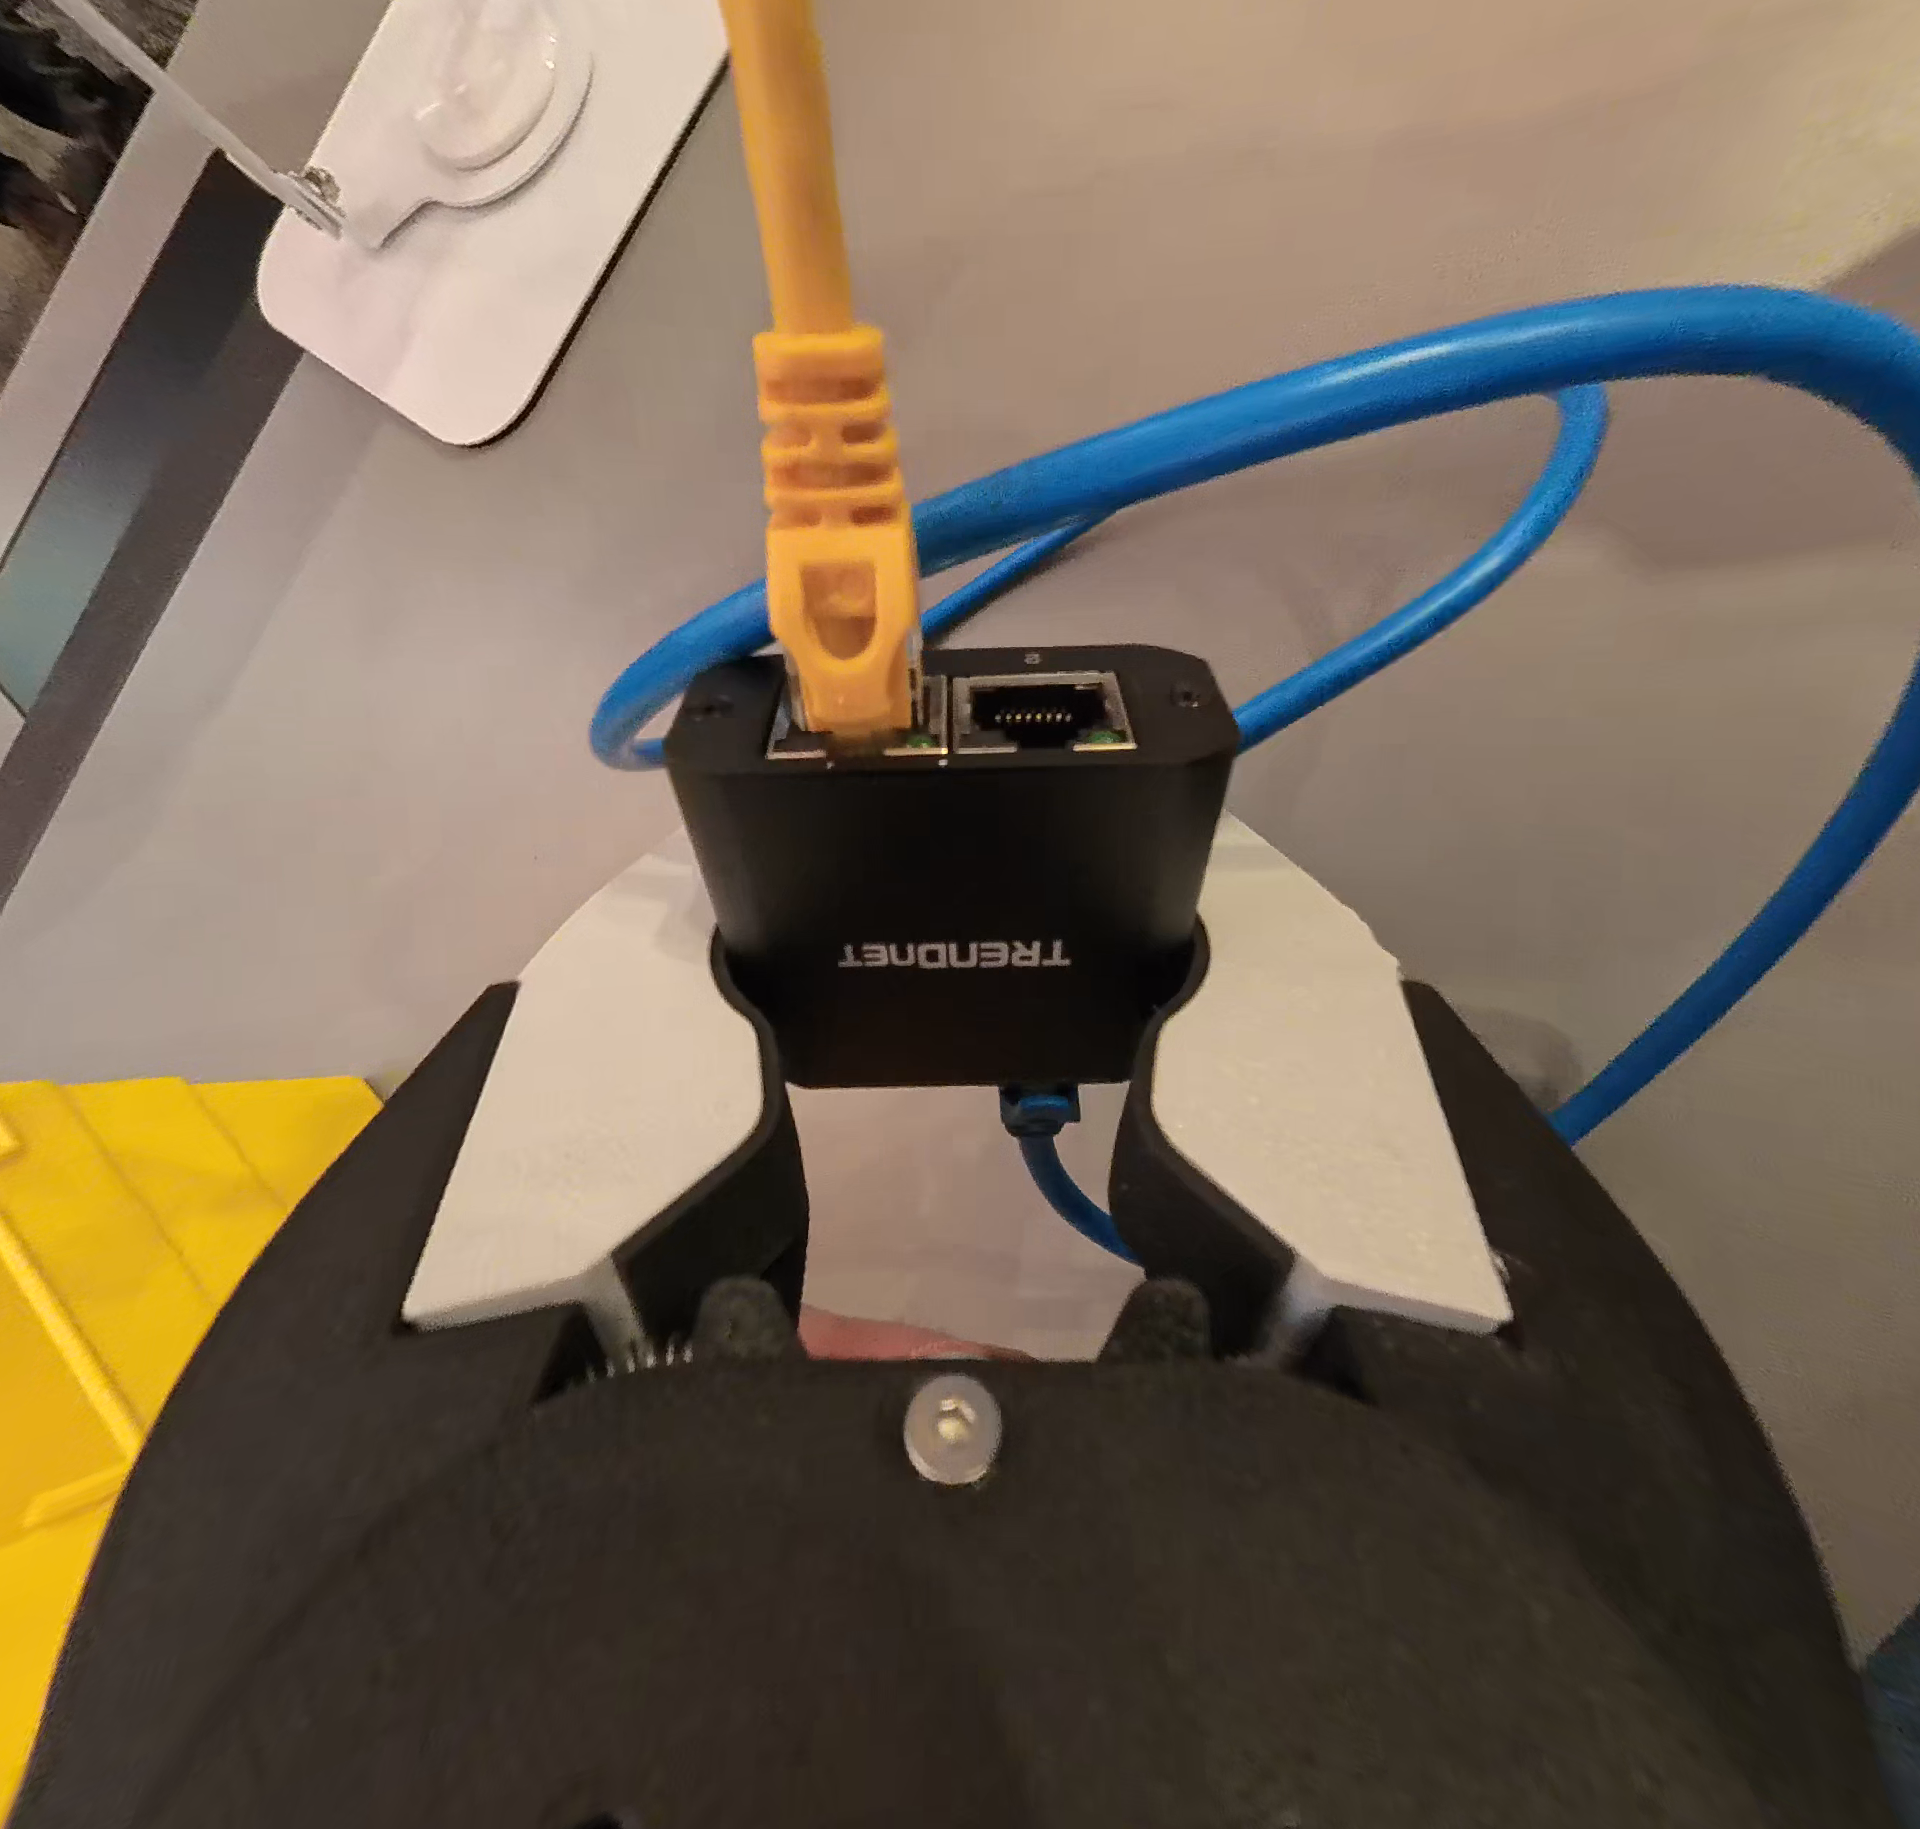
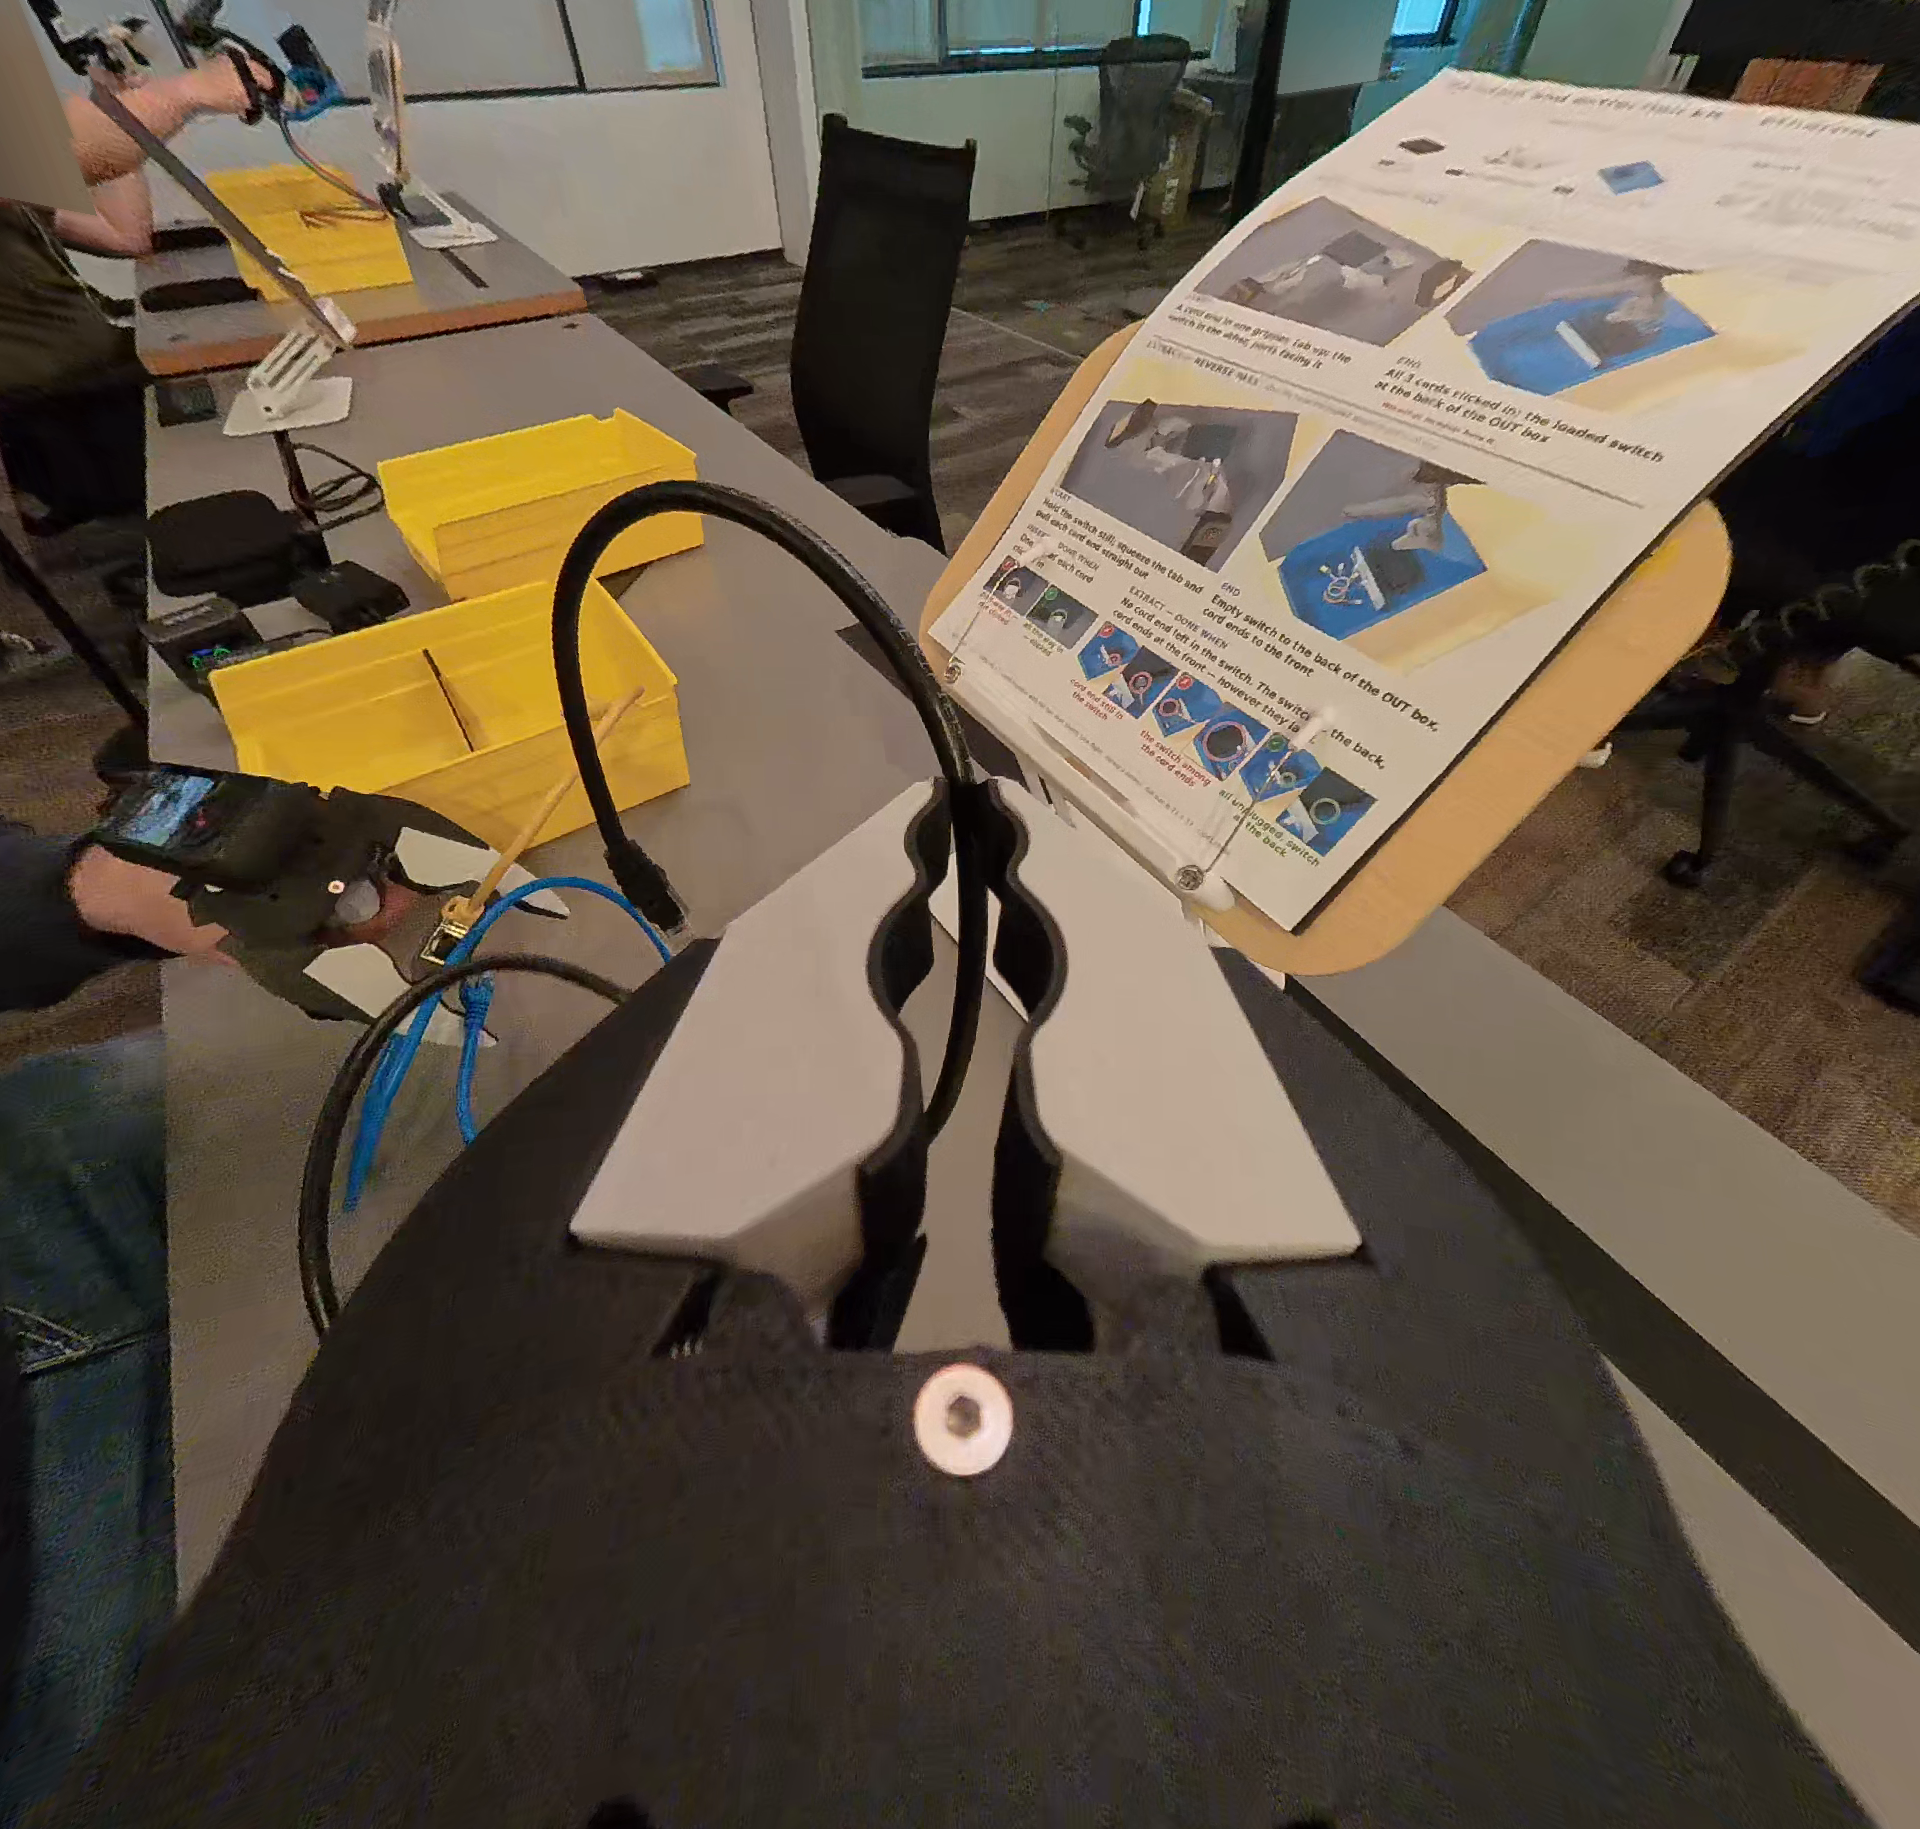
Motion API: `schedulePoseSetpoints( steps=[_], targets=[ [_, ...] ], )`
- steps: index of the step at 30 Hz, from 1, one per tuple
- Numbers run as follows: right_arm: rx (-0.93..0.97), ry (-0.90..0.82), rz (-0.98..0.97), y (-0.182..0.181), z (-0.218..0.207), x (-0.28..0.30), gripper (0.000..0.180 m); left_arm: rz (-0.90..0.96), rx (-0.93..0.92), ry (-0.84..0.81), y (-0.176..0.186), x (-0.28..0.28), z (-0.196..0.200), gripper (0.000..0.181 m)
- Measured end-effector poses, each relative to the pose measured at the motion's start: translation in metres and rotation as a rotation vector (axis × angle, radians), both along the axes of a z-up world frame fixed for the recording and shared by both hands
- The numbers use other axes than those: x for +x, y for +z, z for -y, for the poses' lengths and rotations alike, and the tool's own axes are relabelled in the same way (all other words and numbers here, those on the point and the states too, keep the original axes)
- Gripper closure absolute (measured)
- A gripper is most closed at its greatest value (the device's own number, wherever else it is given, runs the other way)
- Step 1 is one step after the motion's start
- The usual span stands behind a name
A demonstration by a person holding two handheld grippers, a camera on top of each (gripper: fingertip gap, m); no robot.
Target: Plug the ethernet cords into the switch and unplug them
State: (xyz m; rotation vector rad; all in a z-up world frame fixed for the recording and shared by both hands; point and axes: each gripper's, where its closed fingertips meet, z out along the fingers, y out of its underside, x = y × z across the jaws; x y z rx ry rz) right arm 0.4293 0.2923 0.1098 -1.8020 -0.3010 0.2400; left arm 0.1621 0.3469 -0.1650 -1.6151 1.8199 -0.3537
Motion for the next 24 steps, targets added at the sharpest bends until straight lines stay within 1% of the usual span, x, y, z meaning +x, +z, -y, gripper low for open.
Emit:
schedulePoseSetpoints(
  steps=[1, 4, 7, 9, 11, 13, 16, 24],
  targets=[
    [0.013, -0.011, 0.003, 0.007, 0.008, 0.004, 0.178, 0.004, -0.011, 0.009, 0.000, 0.000, -0.001, 0.108],
    [0.024, -0.080, 0.040, 0.023, 0.031, 0.028, 0.179, 0.019, -0.039, 0.022, -0.001, -0.001, -0.003, 0.108],
    [0.047, -0.160, 0.091, 0.044, 0.066, 0.053, 0.179, 0.020, -0.044, 0.026, -0.002, -0.003, -0.004, 0.108],
    [0.046, -0.252, 0.173, 0.057, 0.097, 0.072, 0.179, 0.021, -0.044, 0.024, -0.002, -0.004, -0.004, 0.108],
    [0.038, -0.388, 0.284, 0.066, 0.132, 0.094, 0.179, 0.018, -0.040, 0.019, -0.003, -0.003, -0.004, 0.108],
    [0.009, -0.507, 0.374, 0.067, 0.166, 0.111, 0.178, 0.015, -0.035, 0.014, -0.003, -0.003, -0.004, 0.108],
    [-0.056, -0.660, 0.467, 0.051, 0.207, 0.133, 0.178, 0.014, -0.027, 0.011, -0.004, -0.002, -0.004, 0.108],
    [-0.212, -0.850, 0.513, -0.026, 0.270, 0.160, 0.178, 0.012, -0.019, 0.002, -0.004, -0.001, 0.002, 0.108]
  ],
)
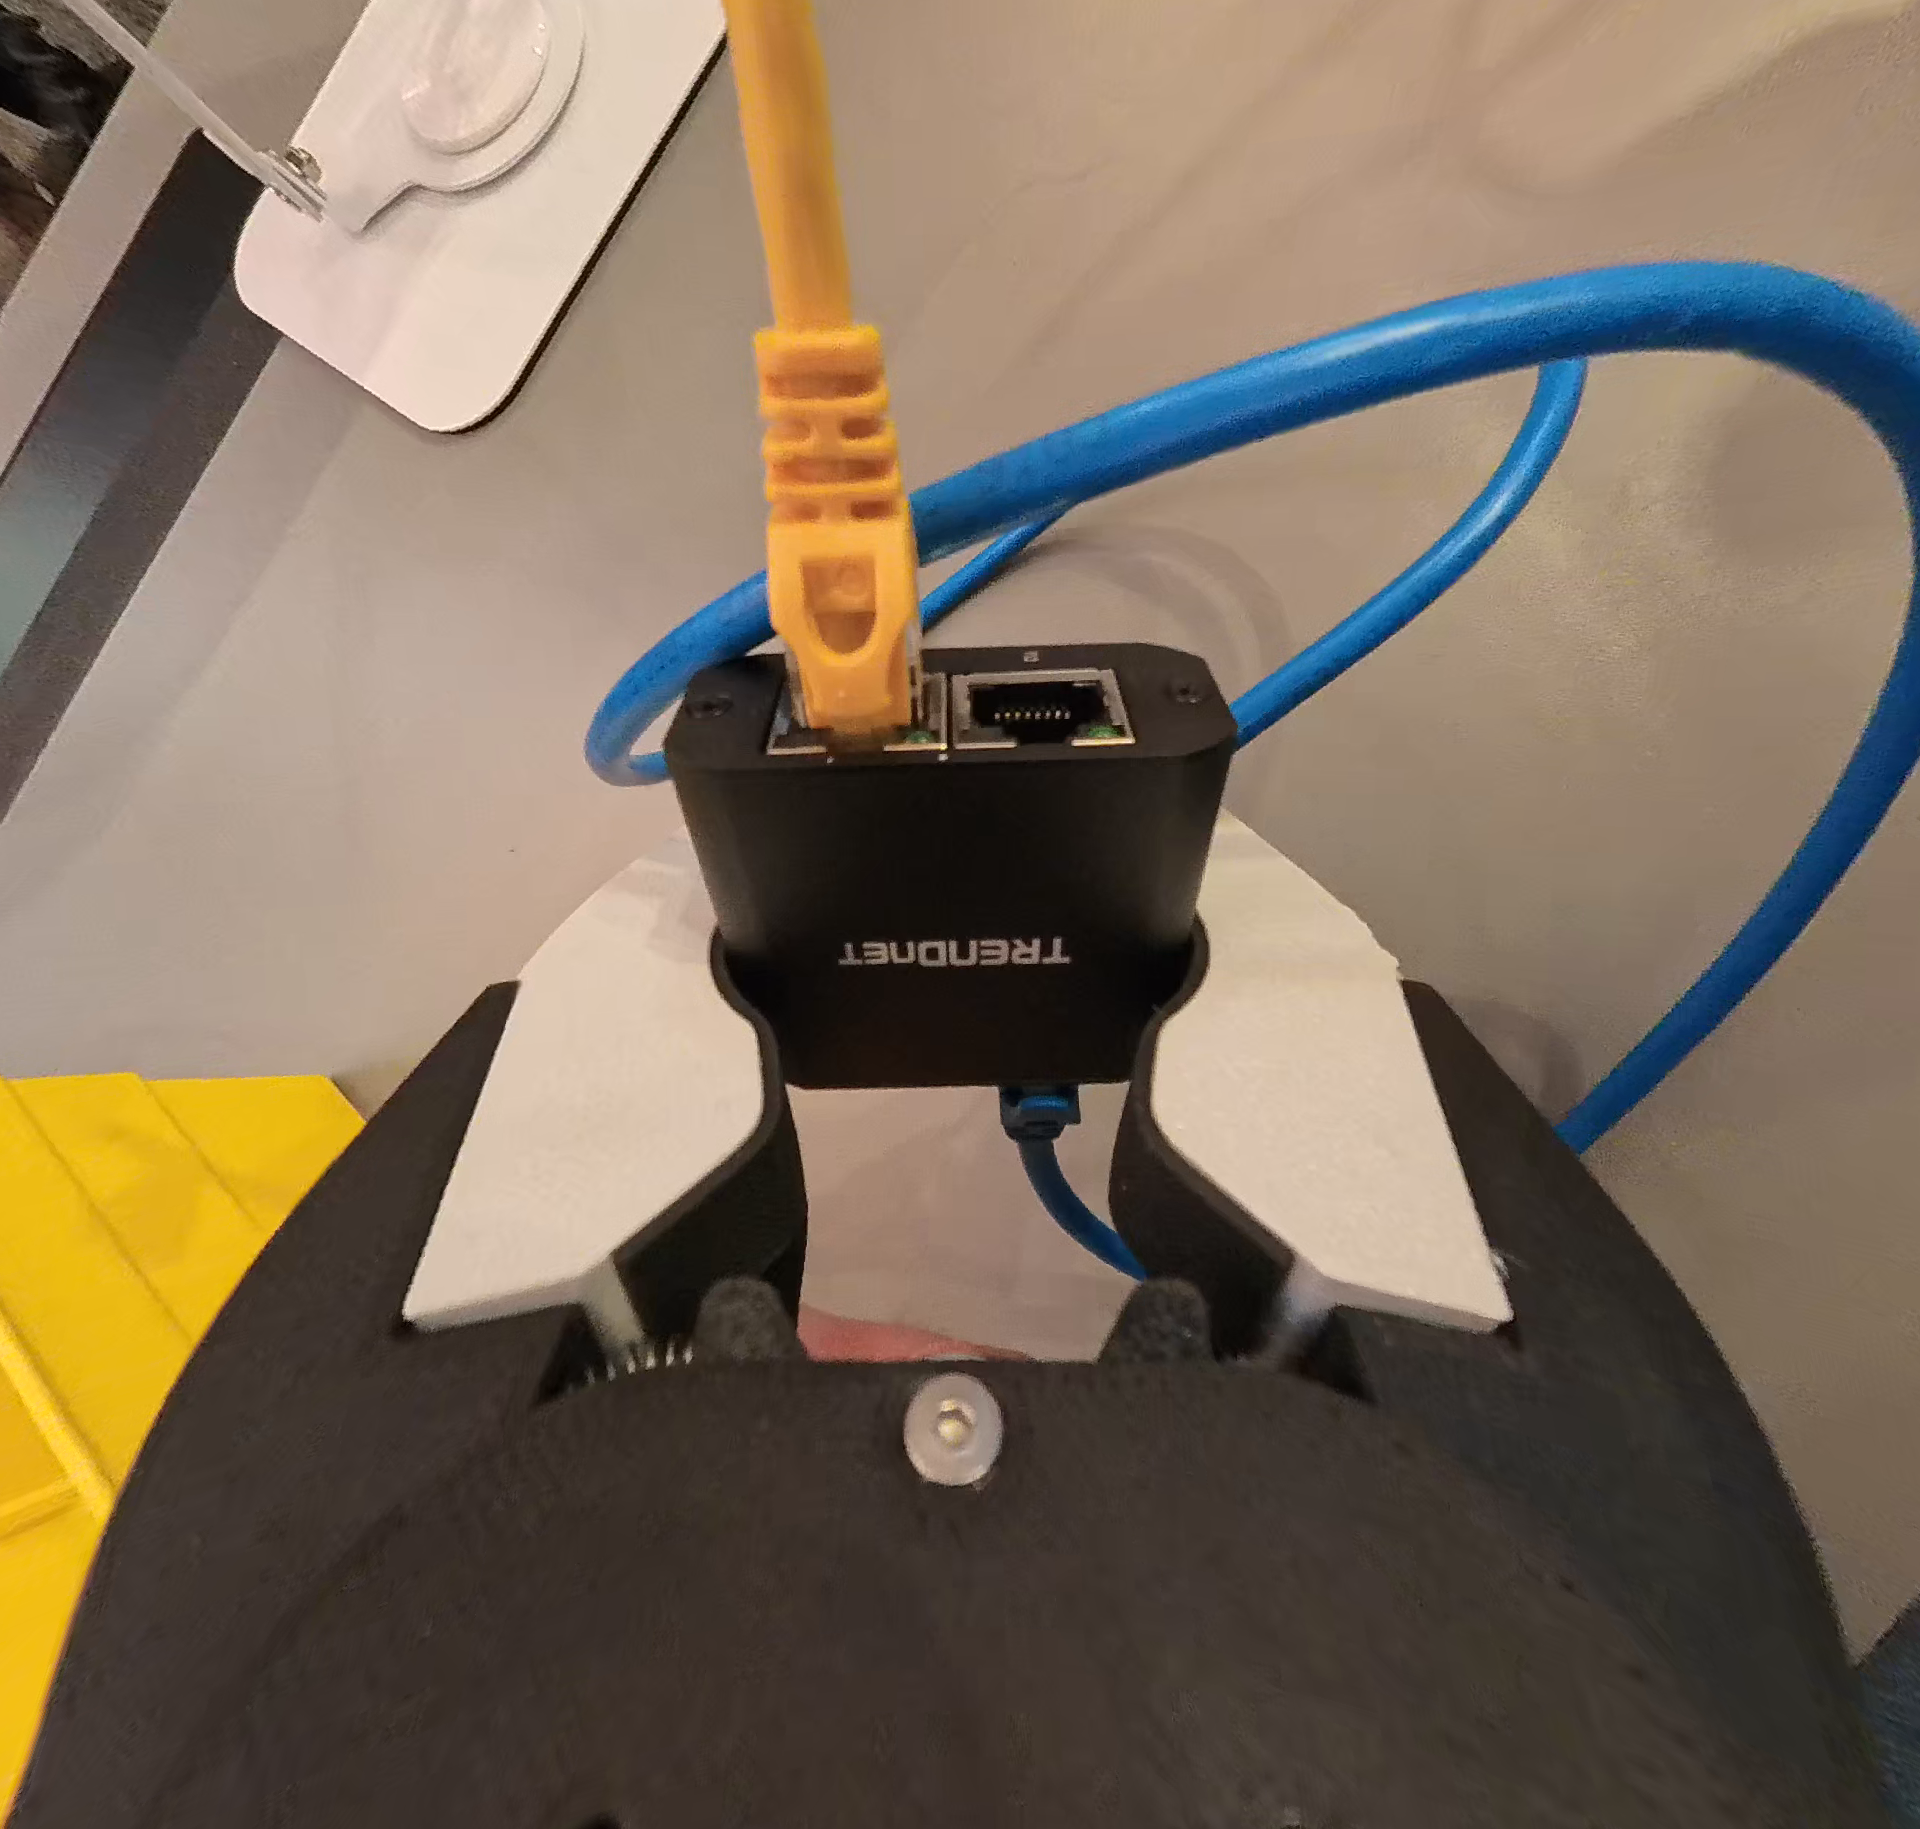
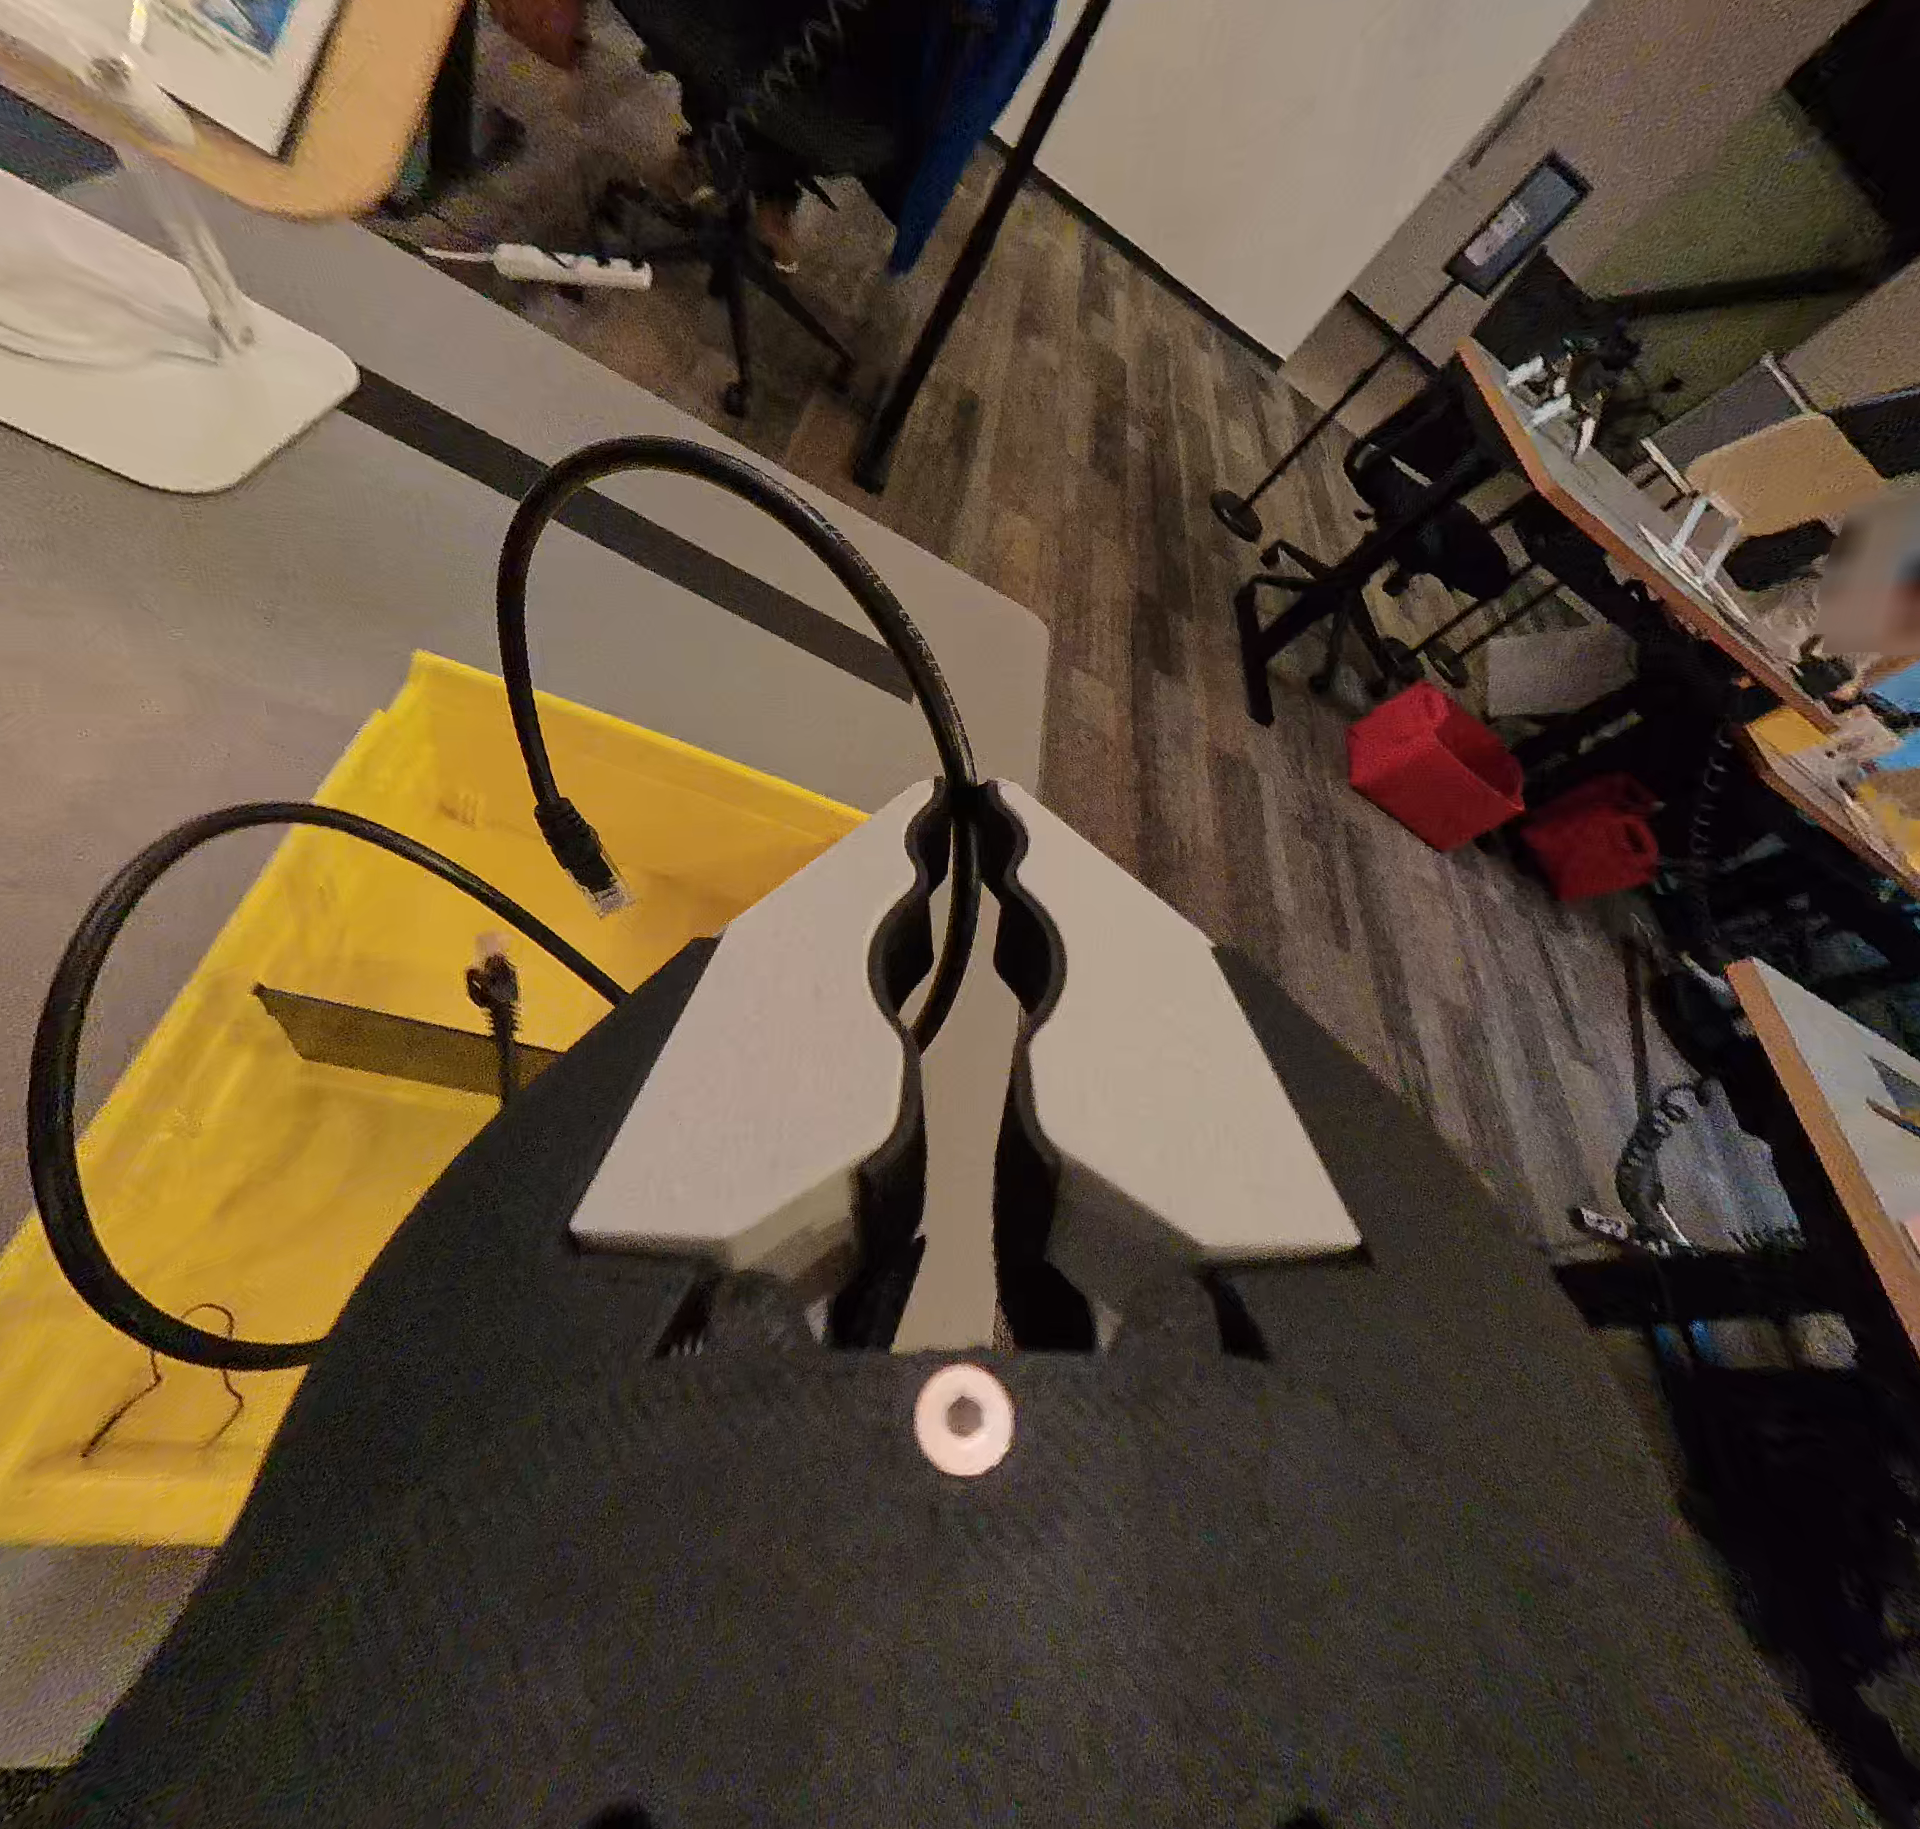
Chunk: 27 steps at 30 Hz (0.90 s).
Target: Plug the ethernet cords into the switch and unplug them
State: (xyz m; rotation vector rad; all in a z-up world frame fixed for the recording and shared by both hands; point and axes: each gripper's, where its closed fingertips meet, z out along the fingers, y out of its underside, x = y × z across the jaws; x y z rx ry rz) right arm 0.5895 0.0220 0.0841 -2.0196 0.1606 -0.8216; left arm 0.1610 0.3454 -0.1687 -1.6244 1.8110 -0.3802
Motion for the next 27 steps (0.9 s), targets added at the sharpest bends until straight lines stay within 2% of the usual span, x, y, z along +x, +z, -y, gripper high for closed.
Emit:
schedulePoseSetpoints(
  steps=[5, 8, 15, 21, 25, 27],
  targets=[
    [-0.054, -0.124, -0.019, -0.047, 0.038, 0.011, 0.178, -0.001, -0.005, 0.004, -0.002, 0.000, -0.001, 0.107],
    [-0.087, -0.140, -0.050, -0.081, 0.042, 0.003, 0.178, -0.002, -0.015, 0.000, -0.004, 0.001, 0.001, 0.108],
    [-0.210, -0.087, -0.206, -0.161, 0.038, -0.010, 0.178, -0.007, -0.008, -0.006, -0.004, -0.001, 0.002, 0.108],
    [-0.444, -0.046, -0.360, -0.217, 0.044, -0.012, 0.174, -0.008, -0.013, -0.008, -0.005, -0.001, 0.002, 0.107],
    [-0.512, -0.037, -0.397, -0.214, 0.051, -0.011, 0.150, -0.006, -0.014, -0.008, -0.003, -0.001, 0.002, 0.108],
    [-0.522, -0.067, -0.357, -0.198, 0.057, -0.005, 0.148, -0.002, -0.014, -0.007, -0.002, -0.001, 0.002, 0.108]
  ],
)
